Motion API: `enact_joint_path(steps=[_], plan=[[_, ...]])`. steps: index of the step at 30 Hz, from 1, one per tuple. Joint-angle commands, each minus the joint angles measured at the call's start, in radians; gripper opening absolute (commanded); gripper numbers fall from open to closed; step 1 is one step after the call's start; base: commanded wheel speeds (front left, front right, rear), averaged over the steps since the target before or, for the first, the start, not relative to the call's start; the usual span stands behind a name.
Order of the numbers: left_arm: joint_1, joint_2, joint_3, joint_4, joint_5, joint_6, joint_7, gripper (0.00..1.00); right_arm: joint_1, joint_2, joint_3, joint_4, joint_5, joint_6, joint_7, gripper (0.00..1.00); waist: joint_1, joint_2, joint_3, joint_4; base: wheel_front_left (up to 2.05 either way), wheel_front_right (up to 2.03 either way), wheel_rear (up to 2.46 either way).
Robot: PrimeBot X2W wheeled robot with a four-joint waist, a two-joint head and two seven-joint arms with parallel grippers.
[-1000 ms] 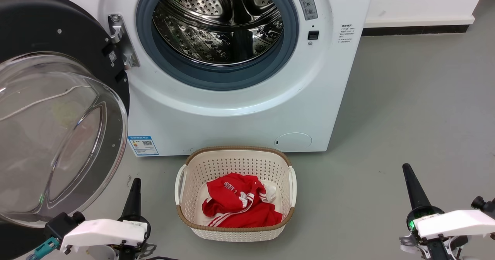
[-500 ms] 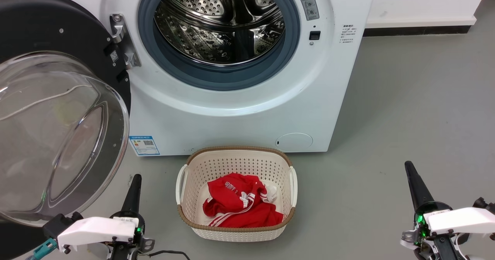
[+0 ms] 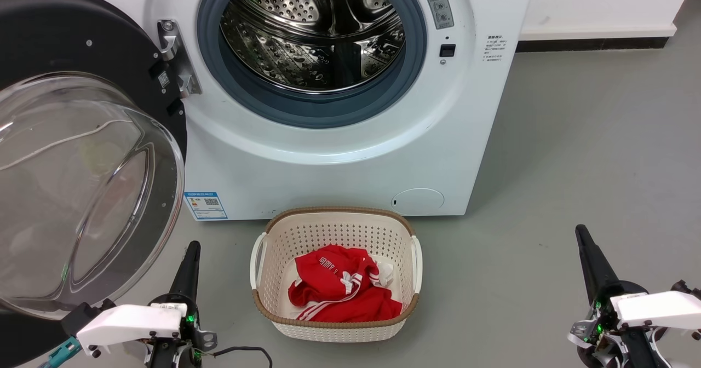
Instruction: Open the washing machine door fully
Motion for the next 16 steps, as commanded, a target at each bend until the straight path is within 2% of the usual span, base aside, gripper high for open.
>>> enact_joint_path(steps=[1,16], plan=[[-0.018,0.000,0.003,0.001,-0.025,-0.009,0.008,0.00,-0.020,-0.002,-0.004,0.001,0.025,0.000,0.006,0.00,-0.0001,-0.0001,0.000,0.000,0.00,0.00,0.00],[-0.028,-0.001,0.013,0.011,-0.140,-0.022,0.037,0.00,-0.034,0.002,-0.017,0.018,0.138,0.000,0.030,0.00,-0.0001,-0.0001,-0.001,0.004,0.00,0.00,0.00]])
